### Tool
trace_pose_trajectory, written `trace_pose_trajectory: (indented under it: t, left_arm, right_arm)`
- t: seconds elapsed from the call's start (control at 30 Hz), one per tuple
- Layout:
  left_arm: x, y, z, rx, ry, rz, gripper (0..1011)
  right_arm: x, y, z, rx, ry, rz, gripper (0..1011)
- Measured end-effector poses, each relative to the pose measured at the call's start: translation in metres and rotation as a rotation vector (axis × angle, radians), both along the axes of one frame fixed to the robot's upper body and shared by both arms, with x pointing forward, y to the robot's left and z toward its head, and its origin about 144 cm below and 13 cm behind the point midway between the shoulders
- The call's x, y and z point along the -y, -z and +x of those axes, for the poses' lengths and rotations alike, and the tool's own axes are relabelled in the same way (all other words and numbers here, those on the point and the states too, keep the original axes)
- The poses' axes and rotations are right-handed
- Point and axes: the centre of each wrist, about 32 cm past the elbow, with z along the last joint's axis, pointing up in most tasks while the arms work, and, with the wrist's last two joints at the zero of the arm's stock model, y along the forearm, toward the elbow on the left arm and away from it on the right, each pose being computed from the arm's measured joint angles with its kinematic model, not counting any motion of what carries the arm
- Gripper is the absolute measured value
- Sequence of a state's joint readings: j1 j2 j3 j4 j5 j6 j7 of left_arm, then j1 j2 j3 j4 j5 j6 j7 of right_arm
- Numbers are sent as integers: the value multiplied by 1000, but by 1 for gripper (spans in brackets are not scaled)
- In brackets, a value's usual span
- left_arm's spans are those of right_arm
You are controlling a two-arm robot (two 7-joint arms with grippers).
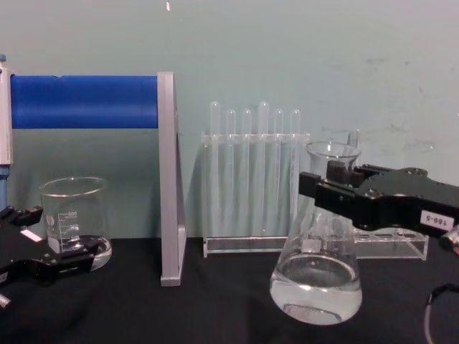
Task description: Grasp the erlenmeyer flask with one hand, shake it three times, then place it back.
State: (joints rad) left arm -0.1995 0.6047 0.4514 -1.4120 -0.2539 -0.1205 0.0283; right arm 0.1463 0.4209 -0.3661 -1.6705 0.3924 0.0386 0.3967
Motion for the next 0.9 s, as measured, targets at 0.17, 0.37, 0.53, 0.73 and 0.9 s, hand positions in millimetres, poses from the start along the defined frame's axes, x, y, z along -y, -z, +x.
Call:
trace_pose_trajectory:
  t: [0.17, 0.37, 0.53, 0.73, 0.9]
  left_arm:
    - [0, 0, 0, 0, 0, 0, 1001]
    - [0, 0, 0, 0, 0, 0, 1001]
    - [0, 0, 0, 0, 0, 0, 1001]
    - [0, 0, 0, 0, 0, 0, 1001]
    - [0, 0, 0, 0, 0, 0, 1001]
  right_arm:
    - [-3, 2, -2, -4, -2, -9, 449]
    - [-12, 5, -7, -7, -29, -23, 449]
    - [-22, 7, -14, -13, -74, -29, 449]
    - [-36, 5, -28, -17, -159, -26, 449]
    - [-42, 3, -36, -20, -222, -19, 449]
